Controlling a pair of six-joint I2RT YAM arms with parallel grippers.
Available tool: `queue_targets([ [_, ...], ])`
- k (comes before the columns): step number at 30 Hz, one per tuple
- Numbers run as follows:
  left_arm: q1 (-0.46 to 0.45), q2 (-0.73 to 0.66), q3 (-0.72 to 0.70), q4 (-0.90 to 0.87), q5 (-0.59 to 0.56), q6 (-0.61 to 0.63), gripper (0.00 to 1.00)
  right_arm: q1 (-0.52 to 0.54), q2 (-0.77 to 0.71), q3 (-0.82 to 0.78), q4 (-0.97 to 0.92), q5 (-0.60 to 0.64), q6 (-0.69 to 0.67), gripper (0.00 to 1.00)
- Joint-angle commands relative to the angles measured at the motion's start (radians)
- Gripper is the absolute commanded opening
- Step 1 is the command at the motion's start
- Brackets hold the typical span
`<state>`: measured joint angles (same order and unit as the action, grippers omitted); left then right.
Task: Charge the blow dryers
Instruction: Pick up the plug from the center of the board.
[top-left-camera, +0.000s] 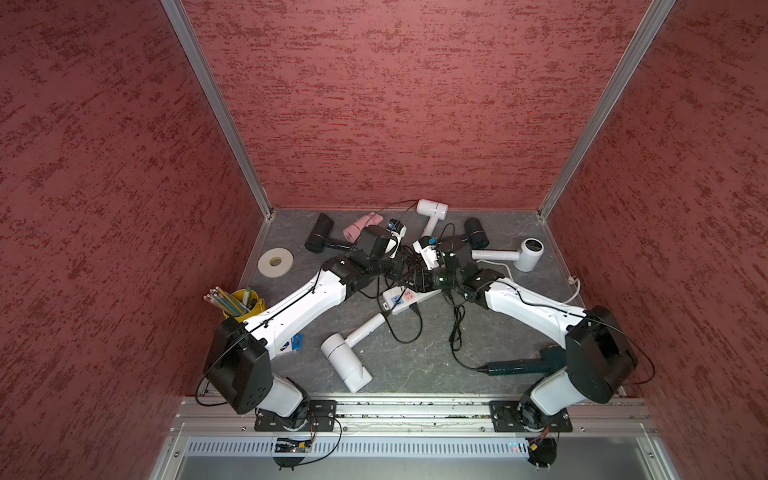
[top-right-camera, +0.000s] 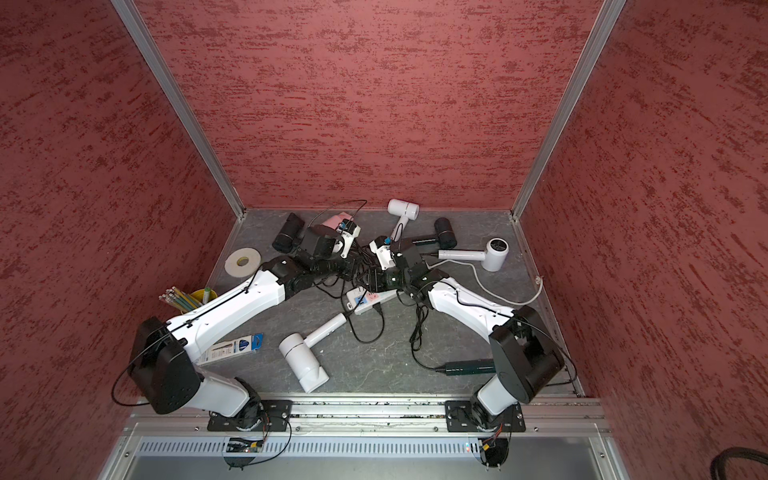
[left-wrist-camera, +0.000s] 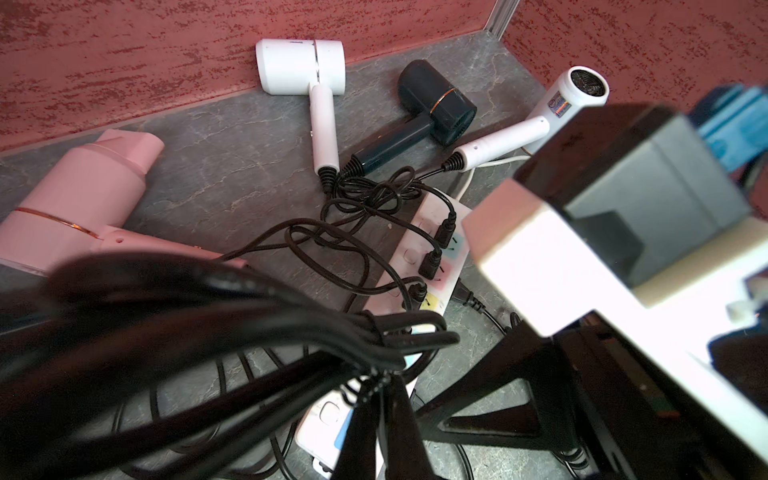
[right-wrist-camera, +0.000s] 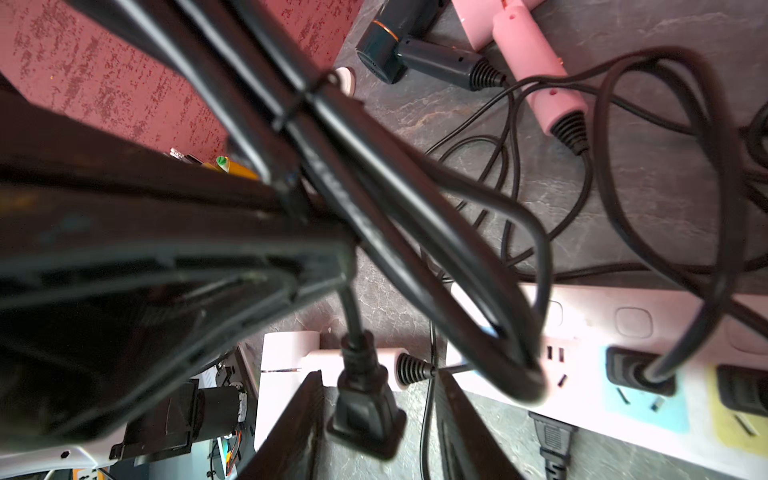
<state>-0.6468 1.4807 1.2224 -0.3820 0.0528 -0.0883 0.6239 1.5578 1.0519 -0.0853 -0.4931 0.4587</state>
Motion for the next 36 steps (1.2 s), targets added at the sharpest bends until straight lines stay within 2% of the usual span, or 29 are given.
queue_targets([
  [1, -0.021, -0.008, -0.008, 0.018, -0.006, 0.018, 0.0, 0.011, -0.023, 0.014, 0.028, 0.032, 0.009, 0.42],
  [7, -0.045, -0.016, -0.002, 0.007, -0.017, 0.017, 0.0, 0.018, -0.044, -0.005, 0.027, 0.04, 0.017, 0.32],
  [15, -0.081, -0.027, -0.002, 0.006, -0.034, 0.01, 0.0, 0.034, -0.121, -0.081, 0.036, 0.064, 0.046, 0.24],
  [22, -0.1, -0.005, 0.002, 0.036, 0.007, -0.033, 0.02, 0.036, -0.216, -0.209, 0.102, 0.099, 0.093, 0.05],
  [25, -0.108, 0.005, -0.001, 0.046, 0.012, -0.056, 0.17, 0.036, -0.241, -0.266, 0.151, 0.105, 0.118, 0.01],
  [26, -0.108, 0.005, -0.004, 0.05, 0.015, -0.067, 0.27, 0.036, -0.252, -0.286, 0.171, 0.111, 0.127, 0.0],
  [28, -0.107, 0.0, -0.011, 0.052, 0.026, -0.081, 0.39, 0.036, -0.273, -0.324, 0.208, 0.125, 0.145, 0.0],
  [33, -0.105, -0.054, -0.056, 0.069, 0.021, -0.115, 0.81, 0.035, -0.323, -0.412, 0.305, 0.16, 0.189, 0.0],
  [36, -0.096, -0.101, -0.098, 0.084, 0.021, -0.133, 0.93, 0.036, -0.337, -0.45, 0.352, 0.179, 0.214, 0.0],
])
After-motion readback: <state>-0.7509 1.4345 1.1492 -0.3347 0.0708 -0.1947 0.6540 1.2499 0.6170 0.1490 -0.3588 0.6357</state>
